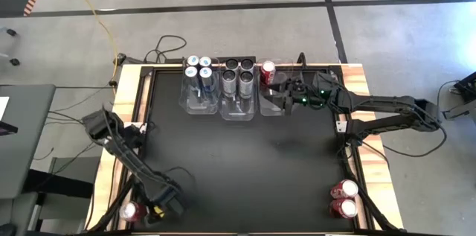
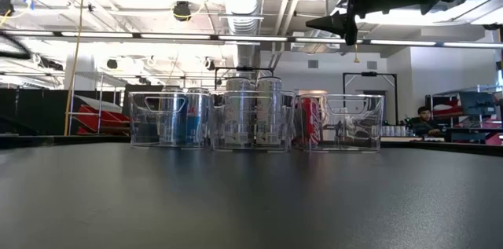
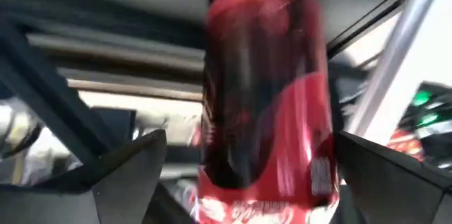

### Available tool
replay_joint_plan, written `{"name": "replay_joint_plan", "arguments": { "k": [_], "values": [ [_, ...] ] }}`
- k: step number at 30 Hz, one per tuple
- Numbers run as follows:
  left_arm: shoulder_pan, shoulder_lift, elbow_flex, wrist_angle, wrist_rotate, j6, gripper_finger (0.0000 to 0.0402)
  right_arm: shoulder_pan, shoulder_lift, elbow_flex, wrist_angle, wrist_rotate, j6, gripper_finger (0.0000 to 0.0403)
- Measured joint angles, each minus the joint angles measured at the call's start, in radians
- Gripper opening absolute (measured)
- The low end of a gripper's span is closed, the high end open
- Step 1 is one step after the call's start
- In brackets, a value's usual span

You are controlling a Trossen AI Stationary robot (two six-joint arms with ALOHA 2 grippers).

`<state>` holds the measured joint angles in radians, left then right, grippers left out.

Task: Sort soda cans
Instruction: Put the bottom left red soda can into the right transparent bin

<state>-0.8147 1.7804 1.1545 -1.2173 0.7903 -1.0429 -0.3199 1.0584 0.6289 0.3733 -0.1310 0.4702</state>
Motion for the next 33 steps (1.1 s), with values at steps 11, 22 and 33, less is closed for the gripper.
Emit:
{"name": "replay_joint_plan", "arguments": {
  "k": [11,22,33],
  "values": [
    [-0.093,0.019,0.0,0.072,0.089,0.014,0.0396,-0.003,0.0,0.0,-0.004,-0.021,-0.007,0.034],
    [-0.049,0.019,0.0,0.054,-0.001,-0.06,0.0289,-0.003,0.0,0.0,-0.003,-0.022,-0.008,0.0327],
    [0.153,0.019,0.0,-0.189,-0.163,0.186,0.0306,-0.023,-0.068,-0.001,-0.014,-0.041,0.008,0.0325]
  ]
}}
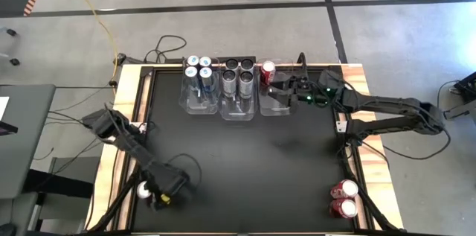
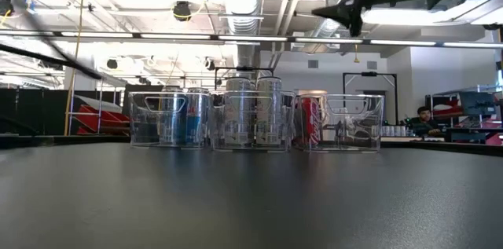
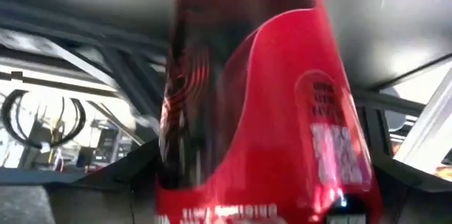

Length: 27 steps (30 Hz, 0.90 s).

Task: Sort soda cans
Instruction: Put the bottom left red soda can into the right transparent bin

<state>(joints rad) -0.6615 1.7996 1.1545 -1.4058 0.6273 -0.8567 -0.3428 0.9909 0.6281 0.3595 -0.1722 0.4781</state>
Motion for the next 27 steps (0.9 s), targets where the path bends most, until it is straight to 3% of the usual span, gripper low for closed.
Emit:
{"name": "replay_joint_plan", "arguments": {
  "k": [8,17,22,27],
  "values": [
    [0.253,0.0,0.011,-0.01,-0.07,0.185,0.0296,0.001,-0.13,0.0,-0.212,-0.004,-0.012,0.0325],
    [0.484,0.004,0.171,-0.024,-0.31,0.317,0.0304,0.052,-0.206,0.001,-0.4,0.018,0.001,0.0325],
    [0.571,0.048,0.248,-0.006,-0.314,0.395,0.0305,0.079,-0.197,0.0,-0.477,0.019,0.019,0.0325],
    [0.586,0.14,0.312,-0.053,-0.31,0.493,0.031,0.119,-0.194,0.0,-0.489,0.019,0.051,0.0325]
  ]
}}
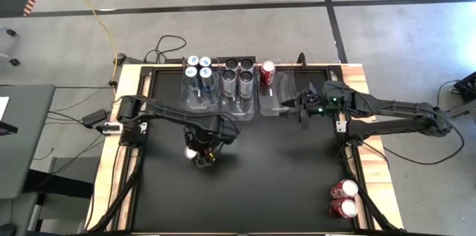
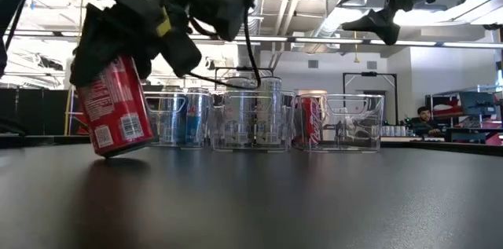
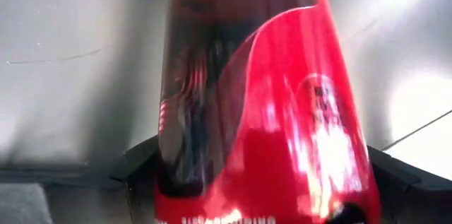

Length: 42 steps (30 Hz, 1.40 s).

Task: Sort soda cans
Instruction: Put the bottom left red soda can into the right transparent bin

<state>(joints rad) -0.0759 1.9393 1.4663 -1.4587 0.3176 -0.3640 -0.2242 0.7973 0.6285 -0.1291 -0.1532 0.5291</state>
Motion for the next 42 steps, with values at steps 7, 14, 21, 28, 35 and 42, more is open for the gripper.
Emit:
{"name": "replay_joint_plan", "arguments": {
  "k": [7,14,21,28,35,42],
  "values": [
    [0.0,0.145,0.167,-0.087,-0.01,0.078,0.0348,0.043,0.0,0.0,0.001,0.001,0.0,0.0325],
    [0.005,0.16,0.349,-0.112,-0.116,0.083,0.0365,0.054,0.001,0.0,0.0,0.001,-0.003,0.0325],
    [0.01,0.123,0.514,-0.1,-0.171,0.022,0.0365,0.053,0.001,0.0,0.001,0.001,-0.007,0.0325],
    [0.0,-0.038,0.586,0.019,-0.418,-0.099,0.0365,0.082,0.017,0.0,0.005,0.0,-0.041,0.0325],
    [-0.083,-0.239,0.46,0.204,-0.528,-0.115,0.0336,0.201,0.029,0.0,-0.031,-0.003,-0.054,0.0325],
    [-0.134,-0.35,0.264,0.331,-0.541,-0.115,0.0297,0.353,0.029,0.0,-0.029,0.095,0.067,0.0325]
  ]
}}
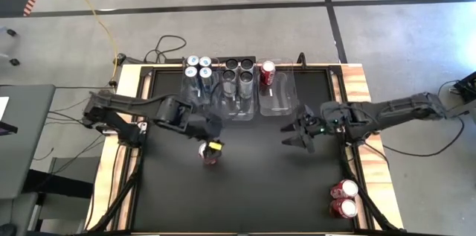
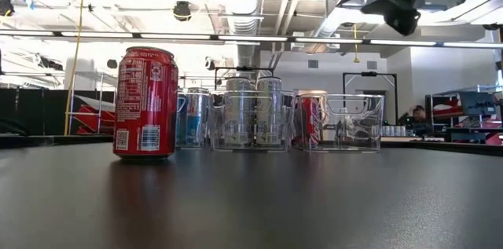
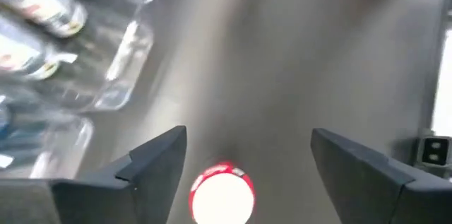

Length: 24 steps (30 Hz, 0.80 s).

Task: Sort soda cans
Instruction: Put the bottom left red soda can into the right transparent bin

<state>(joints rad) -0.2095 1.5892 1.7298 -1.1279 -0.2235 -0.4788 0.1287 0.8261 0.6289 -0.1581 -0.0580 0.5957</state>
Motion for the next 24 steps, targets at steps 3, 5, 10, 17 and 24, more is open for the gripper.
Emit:
{"name": "replay_joint_plan", "arguments": {
  "k": [3,5,10,17,24],
  "values": [
    [-0.025,-0.07,-0.085,0.092,-0.049,0.014,0.0284,0.066,0.008,0.0,0.006,0.092,0.038,0.0325],
    [-0.047,-0.125,-0.14,0.166,-0.079,0.033,0.0275,0.104,0.029,0.0,0.035,0.154,0.03,0.0325],
    [-0.111,-0.253,-0.292,0.229,-0.076,0.041,0.0253,0.133,0.16,0.0,0.257,0.188,-0.206,0.0325],
    [-0.199,-0.398,-0.499,0.29,-0.134,-0.016,0.0245,0.119,0.372,0.02,0.604,0.191,-0.155,0.0325],
    [-0.267,-0.461,-0.65,0.301,-0.226,-0.106,0.0245,0.098,0.578,0.162,0.555,0.191,-0.257,0.0327]
  ]
}}
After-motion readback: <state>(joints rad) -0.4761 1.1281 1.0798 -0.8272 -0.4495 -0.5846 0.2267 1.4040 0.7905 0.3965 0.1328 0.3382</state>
